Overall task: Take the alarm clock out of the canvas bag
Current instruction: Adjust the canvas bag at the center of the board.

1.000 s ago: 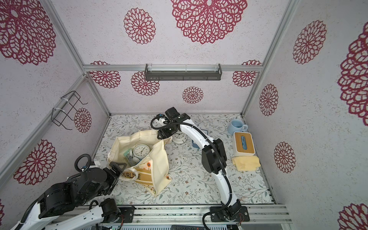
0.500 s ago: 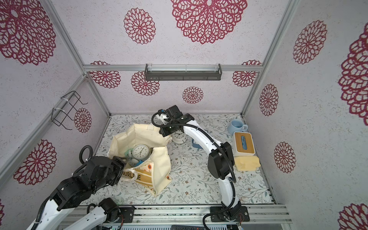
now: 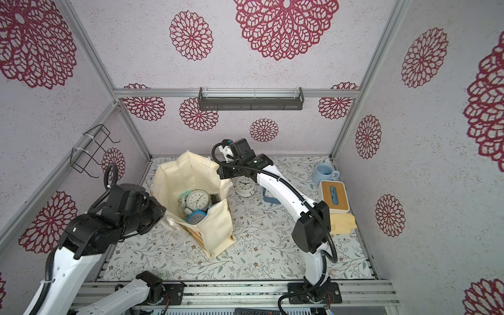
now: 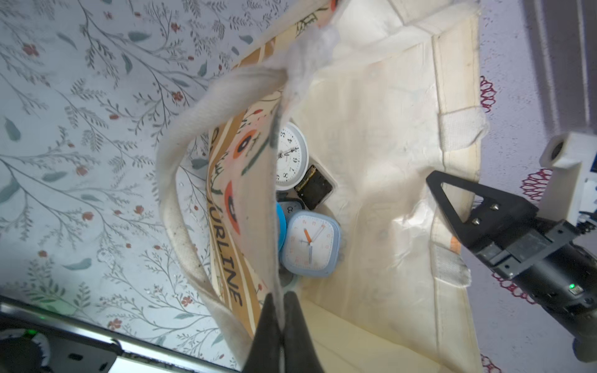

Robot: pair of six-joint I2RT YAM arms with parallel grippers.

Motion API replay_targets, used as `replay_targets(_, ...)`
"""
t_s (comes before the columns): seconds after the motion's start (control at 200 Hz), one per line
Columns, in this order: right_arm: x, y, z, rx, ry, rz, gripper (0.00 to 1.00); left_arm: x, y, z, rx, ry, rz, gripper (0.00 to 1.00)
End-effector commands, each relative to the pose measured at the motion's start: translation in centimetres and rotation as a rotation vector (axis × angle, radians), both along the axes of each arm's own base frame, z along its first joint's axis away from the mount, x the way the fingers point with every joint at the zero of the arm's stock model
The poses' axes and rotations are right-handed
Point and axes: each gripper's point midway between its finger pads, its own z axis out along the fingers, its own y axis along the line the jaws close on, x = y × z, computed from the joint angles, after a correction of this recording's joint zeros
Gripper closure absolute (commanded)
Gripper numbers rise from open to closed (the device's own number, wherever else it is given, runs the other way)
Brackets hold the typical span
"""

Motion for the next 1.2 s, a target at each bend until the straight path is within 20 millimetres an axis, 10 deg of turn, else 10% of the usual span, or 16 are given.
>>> replay_targets(0.0, -1.5, -0.5, 11.4, 0.274, -0.201, -0.065, 1.0, 1.6, 2.2, 3.9, 0.201, -0.089, -0.092, 1.0)
replay_targets(0.53, -8.7, -1.6, 1.3, 0.251, -0.034, -0.244, 1.0, 9.7, -0.7, 5.1, 0.324, -0.177, -0.424, 1.0)
replay_targets(0.725, -10.5, -1.5, -3.2, 0.152, 0.083, -0.231, 0.83, 10.7, -0.5, 6.3, 0.407, -0.16, -0.478, 1.0)
replay_targets(1.041, -10.8, -6.6, 2.6, 0.052, -0.162, -0.267, 0.42, 10.0, -2.6, 4.8, 0.383, -0.161, -0.526, 1.0)
replay_targets(1.196, -12.6, -3.8, 4.4, 0.075, -0.208, -0.067, 0.41, 7.5, -4.4, 3.2, 0.335, -0.138, -0.549, 1.0)
